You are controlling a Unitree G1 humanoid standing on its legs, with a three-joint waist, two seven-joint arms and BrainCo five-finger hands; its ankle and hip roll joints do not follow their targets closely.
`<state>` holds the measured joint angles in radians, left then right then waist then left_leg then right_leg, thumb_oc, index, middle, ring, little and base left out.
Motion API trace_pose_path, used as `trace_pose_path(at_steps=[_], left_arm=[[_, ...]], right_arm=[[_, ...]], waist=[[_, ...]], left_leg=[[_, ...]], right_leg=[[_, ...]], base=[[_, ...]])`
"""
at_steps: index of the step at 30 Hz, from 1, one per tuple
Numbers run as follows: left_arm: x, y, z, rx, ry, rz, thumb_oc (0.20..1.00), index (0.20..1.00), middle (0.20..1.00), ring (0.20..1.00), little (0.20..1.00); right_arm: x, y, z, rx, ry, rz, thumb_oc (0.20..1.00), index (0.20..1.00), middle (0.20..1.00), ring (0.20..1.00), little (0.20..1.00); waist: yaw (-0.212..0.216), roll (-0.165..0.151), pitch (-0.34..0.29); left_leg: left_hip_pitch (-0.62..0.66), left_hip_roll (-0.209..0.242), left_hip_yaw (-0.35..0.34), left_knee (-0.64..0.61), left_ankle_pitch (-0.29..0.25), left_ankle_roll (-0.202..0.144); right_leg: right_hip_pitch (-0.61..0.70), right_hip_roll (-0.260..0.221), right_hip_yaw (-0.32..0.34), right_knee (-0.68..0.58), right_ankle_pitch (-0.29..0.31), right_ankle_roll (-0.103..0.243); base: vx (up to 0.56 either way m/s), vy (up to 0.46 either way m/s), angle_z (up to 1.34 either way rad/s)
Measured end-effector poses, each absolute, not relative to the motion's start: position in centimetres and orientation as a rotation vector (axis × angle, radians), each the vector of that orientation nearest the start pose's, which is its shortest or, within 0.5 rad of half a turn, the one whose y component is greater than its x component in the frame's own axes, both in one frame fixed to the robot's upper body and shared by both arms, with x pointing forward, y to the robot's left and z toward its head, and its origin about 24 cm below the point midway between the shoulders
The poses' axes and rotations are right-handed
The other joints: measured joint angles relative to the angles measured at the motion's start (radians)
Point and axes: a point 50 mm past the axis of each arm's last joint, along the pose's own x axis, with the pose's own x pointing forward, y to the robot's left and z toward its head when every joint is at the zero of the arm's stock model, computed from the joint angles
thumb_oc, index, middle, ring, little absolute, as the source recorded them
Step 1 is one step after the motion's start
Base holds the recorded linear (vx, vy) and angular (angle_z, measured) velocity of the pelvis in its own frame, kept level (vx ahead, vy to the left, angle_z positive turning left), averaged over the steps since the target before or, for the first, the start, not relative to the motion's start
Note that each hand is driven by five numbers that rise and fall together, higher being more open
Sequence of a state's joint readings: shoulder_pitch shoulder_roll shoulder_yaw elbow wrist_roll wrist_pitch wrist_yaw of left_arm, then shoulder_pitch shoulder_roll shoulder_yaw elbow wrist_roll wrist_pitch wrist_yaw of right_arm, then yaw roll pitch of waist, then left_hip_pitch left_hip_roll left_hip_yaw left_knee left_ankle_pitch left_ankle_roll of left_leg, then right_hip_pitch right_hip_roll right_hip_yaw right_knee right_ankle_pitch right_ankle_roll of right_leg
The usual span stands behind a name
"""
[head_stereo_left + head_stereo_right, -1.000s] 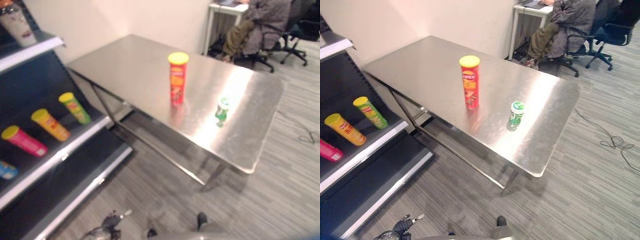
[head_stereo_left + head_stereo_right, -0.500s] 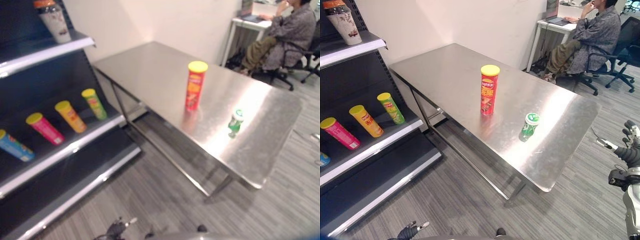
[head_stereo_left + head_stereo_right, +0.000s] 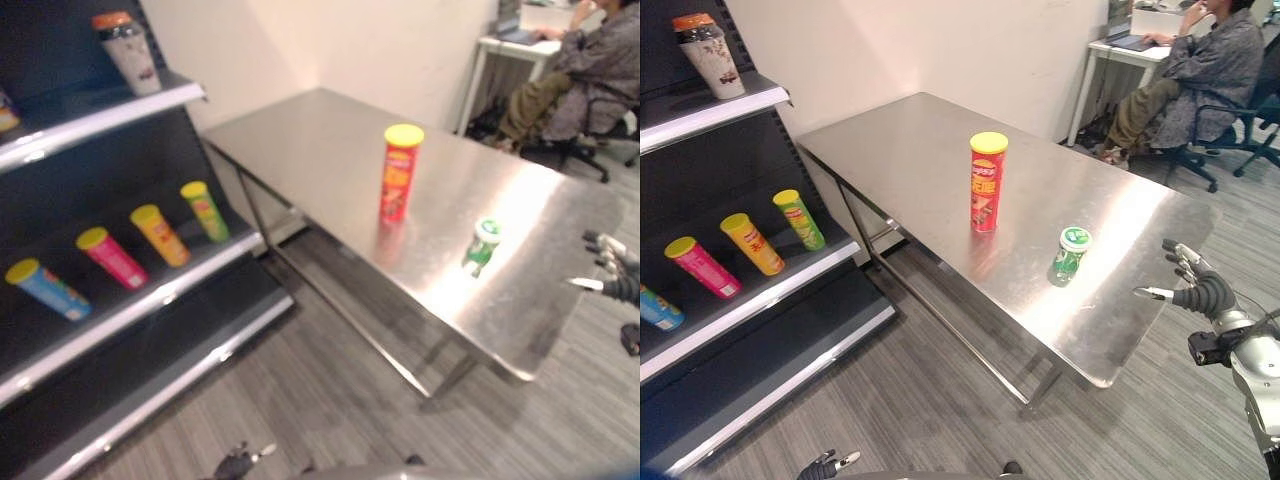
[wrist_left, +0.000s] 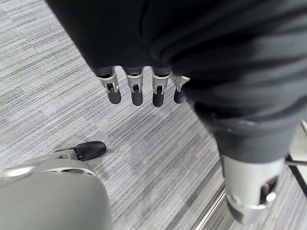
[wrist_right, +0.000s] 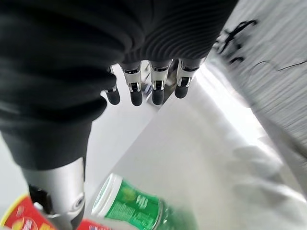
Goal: Put the goods on the table back onto the shelves and tidy them up.
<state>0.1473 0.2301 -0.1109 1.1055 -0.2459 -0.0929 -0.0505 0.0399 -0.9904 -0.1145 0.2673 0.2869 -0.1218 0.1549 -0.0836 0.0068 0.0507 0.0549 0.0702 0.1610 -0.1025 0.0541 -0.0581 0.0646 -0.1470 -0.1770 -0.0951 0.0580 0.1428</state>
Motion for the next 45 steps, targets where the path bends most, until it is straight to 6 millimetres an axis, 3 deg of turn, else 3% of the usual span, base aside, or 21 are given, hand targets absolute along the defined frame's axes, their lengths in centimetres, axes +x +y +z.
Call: trace_pose_path(at_steps=[5, 14, 31, 32, 33, 45], left_arm=[[6.0, 22.8, -16.1, 0.022, 1.149, 0.149, 1.0, 1.0, 1.0, 1.0, 1.0], [6.2, 22.9, -16.1, 0.018, 1.145, 0.162, 1.0, 1.0, 1.0, 1.0, 1.0], [6.1, 23.1, -16.0, 0.018, 1.144, 0.169, 1.0, 1.0, 1.0, 1.0, 1.0], [6.2, 23.1, -16.0, 0.017, 1.137, 0.168, 1.0, 1.0, 1.0, 1.0, 1.0], [6.3, 23.1, -16.0, 0.017, 1.136, 0.168, 1.0, 1.0, 1.0, 1.0, 1.0], [6.3, 23.3, -15.9, 0.025, 1.131, 0.178, 1.0, 1.0, 1.0, 1.0, 1.0]], right_arm=[[24.9, -37.6, 10.7, -0.722, 0.192, -0.155, 1.0, 1.0, 1.0, 1.0, 1.0], [25.0, -38.2, 10.0, -0.73, 0.227, -0.196, 1.0, 1.0, 1.0, 1.0, 1.0], [27.0, -35.9, 10.1, -0.655, 0.15, -0.156, 1.0, 1.0, 1.0, 1.0, 1.0], [27.2, -35.8, 10.1, -0.652, 0.149, -0.16, 0.335, 0.335, 0.335, 0.335, 0.335], [27.2, -35.8, 10.1, -0.653, 0.149, -0.16, 0.2, 0.2, 0.2, 0.2, 0.2], [28.0, -34.7, 9.9, -0.686, 0.146, -0.113, 0.2, 0.2, 0.2, 0.2, 0.2]], waist=[[0.03, 0.001, 0.006], [0.06, 0.013, 0.021], [0.073, -0.012, 0.053], [0.077, -0.013, 0.053], [0.079, -0.013, 0.053], [0.096, -0.017, 0.054]], left_leg=[[-0.01, -0.002, -0.022, 0.0, 0.005, 0.006], [-0.036, -0.004, -0.07, 0.0, 0.02, 0.004], [-0.035, -0.007, -0.101, 0.0, 0.023, 0.003], [-0.035, -0.007, -0.101, 0.0, 0.023, 0.003], [-0.035, -0.007, -0.101, 0.0, 0.023, 0.003], [-0.038, -0.008, -0.126, 0.0, 0.028, 0.001]], right_leg=[[0.005, -0.001, -0.023, 0.0, 0.0, -0.001], [0.008, 0.0, -0.079, 0.0, -0.009, -0.007], [0.033, -0.001, -0.113, 0.0, -0.018, -0.008], [0.033, -0.001, -0.113, 0.0, -0.019, -0.008], [0.033, -0.001, -0.113, 0.0, -0.018, -0.008], [0.039, 0.0, -0.138, 0.0, -0.02, -0.011]], base=[[0.02, -0.039, 0.11], [0.02, -0.031, 0.18], [0.01, -0.007, 0.06], [0.0, 0.0, 0.0], [0.0, 0.0, 0.0], [-0.01, -0.007, 0.05]])
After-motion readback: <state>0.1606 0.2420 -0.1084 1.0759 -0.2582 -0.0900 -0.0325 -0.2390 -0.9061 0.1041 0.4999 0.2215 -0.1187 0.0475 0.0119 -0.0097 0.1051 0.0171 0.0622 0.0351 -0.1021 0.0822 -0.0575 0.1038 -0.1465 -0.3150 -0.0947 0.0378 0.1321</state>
